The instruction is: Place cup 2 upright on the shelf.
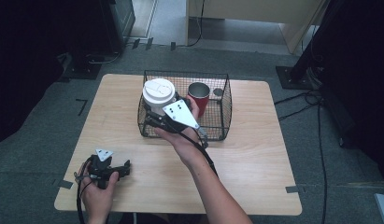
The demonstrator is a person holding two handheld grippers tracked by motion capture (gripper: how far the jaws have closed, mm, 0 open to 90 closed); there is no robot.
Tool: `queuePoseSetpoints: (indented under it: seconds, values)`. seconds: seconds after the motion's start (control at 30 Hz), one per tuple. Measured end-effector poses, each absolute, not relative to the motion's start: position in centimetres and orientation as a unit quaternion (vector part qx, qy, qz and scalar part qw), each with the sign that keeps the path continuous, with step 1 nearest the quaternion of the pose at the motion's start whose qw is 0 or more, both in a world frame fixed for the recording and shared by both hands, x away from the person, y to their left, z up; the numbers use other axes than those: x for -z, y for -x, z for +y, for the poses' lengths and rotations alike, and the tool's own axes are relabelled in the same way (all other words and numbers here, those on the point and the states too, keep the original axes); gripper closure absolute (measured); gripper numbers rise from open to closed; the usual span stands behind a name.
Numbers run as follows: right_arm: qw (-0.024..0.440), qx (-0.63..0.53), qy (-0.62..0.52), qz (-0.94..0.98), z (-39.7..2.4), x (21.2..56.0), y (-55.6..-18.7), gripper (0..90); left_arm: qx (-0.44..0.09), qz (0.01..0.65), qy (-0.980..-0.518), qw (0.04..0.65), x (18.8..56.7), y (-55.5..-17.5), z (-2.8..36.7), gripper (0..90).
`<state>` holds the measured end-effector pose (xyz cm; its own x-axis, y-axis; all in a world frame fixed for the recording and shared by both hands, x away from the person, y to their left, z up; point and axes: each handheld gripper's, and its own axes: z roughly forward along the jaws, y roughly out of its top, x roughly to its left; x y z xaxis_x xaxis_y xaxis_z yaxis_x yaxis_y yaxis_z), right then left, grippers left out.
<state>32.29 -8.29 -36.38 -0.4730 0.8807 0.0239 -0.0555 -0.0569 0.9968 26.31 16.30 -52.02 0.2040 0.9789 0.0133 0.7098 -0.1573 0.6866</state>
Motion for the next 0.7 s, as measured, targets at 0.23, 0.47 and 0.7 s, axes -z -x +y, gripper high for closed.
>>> queuePoseSetpoints:
  seconds: [0.23,0.47,0.7]
  values:
    - [0.367,-0.637,-0.37,0.568,-8.2,36.6,-34.1,16.0,-0.239,0.584,-0.722,0.283,52.0,-26.3,16.3,0.1]
    - [0.371,-0.628,-0.381,0.568,-8.0,36.9,-36.0,15.9,-0.239,0.584,-0.722,0.284,52.0,-26.3,16.3,0.1]
    - [0.37,-0.629,-0.379,0.569,-7.8,37.7,-38.2,16.0,-0.239,0.584,-0.722,0.284,52.0,-26.3,16.3,0.1]
